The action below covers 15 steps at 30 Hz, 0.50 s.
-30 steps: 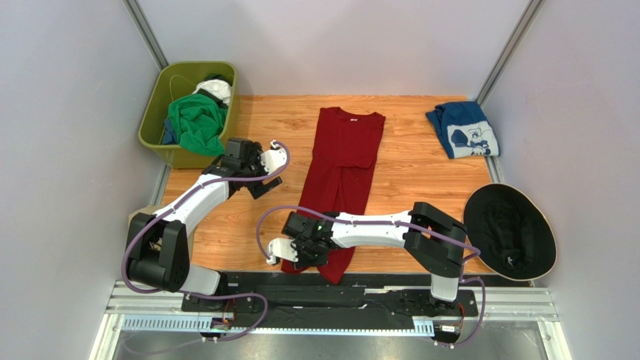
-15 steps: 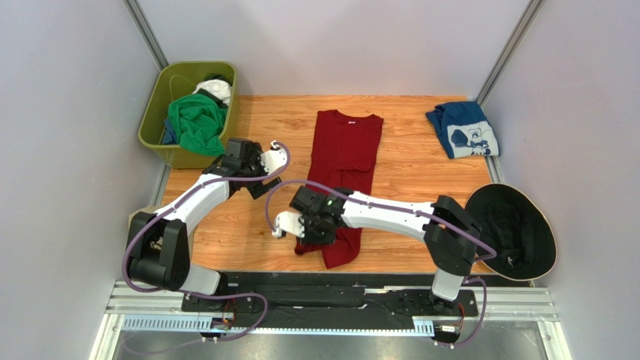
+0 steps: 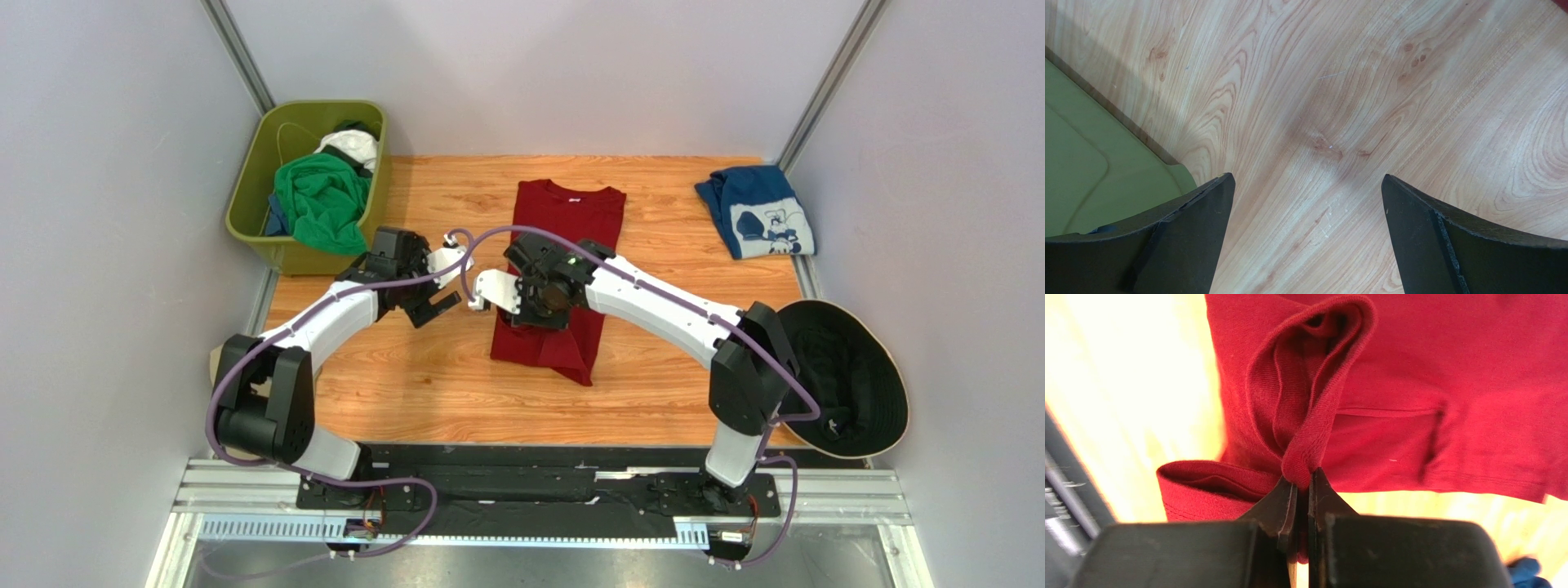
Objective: Fold and stack the t-shirts
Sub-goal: Fold the tshirt
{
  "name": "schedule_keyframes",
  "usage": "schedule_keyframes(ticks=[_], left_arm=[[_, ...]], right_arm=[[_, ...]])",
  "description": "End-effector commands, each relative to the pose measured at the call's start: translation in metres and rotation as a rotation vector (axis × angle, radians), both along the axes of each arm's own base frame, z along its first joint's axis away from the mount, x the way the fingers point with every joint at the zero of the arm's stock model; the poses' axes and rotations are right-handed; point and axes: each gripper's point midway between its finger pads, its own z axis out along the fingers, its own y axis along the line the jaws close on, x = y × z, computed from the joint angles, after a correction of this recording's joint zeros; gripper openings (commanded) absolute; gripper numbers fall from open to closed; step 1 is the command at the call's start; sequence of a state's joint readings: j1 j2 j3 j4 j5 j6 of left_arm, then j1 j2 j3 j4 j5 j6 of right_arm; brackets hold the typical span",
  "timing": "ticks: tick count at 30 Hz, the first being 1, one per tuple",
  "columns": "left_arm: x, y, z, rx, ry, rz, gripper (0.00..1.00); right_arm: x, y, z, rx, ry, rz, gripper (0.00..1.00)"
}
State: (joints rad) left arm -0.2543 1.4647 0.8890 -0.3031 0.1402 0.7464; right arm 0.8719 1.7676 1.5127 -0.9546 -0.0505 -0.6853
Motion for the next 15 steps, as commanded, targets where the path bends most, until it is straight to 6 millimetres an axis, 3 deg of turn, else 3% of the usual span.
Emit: schedule_keyframes(ticks=[1, 4, 15], left_arm=[[0.013, -0.005, 0.013, -0.02, -0.047, -0.017, 0.99], [0.012, -0.005, 0.012, -0.018, -0.043, -0.015, 0.99], [0.012, -0.004, 0.006, -0.013, -0.032, -0.017, 0.99]], right_arm=[[0.041, -0.008, 0.002, -0.019, -0.043, -0.013, 0.0], [0.059, -0.008, -0.002, -0.012, -0.034, -0.026, 0.0], [0.092, -0.014, -0.035, -0.019, -0.013, -0.048, 0.0]])
